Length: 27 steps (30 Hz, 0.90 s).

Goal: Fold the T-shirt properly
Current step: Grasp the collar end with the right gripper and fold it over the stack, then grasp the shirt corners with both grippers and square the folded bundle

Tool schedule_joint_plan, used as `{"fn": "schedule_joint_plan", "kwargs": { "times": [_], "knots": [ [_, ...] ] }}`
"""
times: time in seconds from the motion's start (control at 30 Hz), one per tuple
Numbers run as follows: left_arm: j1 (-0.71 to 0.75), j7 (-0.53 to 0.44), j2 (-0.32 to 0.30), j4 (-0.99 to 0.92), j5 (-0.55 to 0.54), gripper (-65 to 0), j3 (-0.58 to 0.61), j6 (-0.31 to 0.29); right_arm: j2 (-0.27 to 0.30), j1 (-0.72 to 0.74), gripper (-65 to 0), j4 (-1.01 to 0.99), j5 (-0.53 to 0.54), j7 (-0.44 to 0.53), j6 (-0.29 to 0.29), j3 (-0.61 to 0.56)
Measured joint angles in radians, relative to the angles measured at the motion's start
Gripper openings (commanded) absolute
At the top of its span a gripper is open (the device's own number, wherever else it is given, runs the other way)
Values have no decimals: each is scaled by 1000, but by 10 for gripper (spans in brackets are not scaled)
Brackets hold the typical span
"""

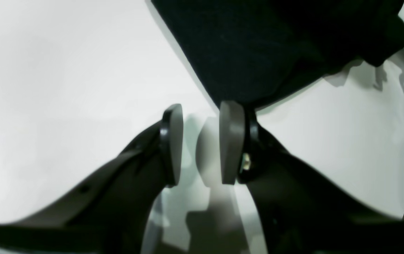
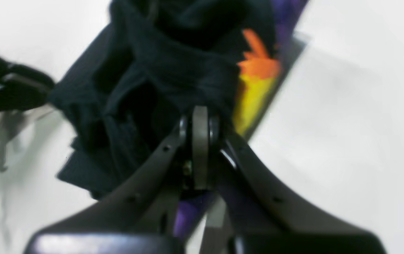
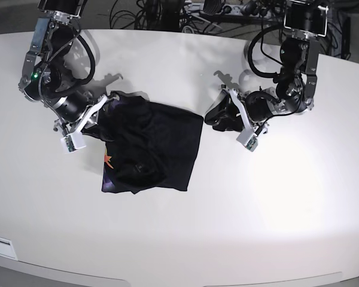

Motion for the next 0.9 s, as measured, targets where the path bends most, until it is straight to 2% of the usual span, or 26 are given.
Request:
{"fn": "schedule_joint_plan", "kwargs": {
  "times": [0.17, 0.4, 0.47, 0.53, 0.6, 0.7, 0.9],
  "knots": [
    [0, 0, 0, 0, 0, -453, 0, 0, -6, 20, -650, 0, 0, -1, 1, -54],
    [1, 0, 0, 0, 0, -453, 0, 0, -3, 143, -650, 0, -26, 11, -30, 23],
    [3, -4, 0, 0, -1, -453, 0, 0, -3, 161, -650, 0, -64, 18, -55, 47],
    [3, -3, 0, 0, -1, -453, 0, 0, -2, 176, -650, 0, -166, 21, -122, 67],
    [3, -3, 0, 0, 0, -453, 0, 0, 15, 169, -650, 0, -231, 23, -170, 72],
    [3, -3, 0, 0, 0, -453, 0, 0, 24, 124, -650, 0, -251, 22, -201, 73],
    [3, -3, 0, 0, 0, -453, 0, 0, -3, 18, -650, 0, -252, 25, -197, 70]
  ]
}}
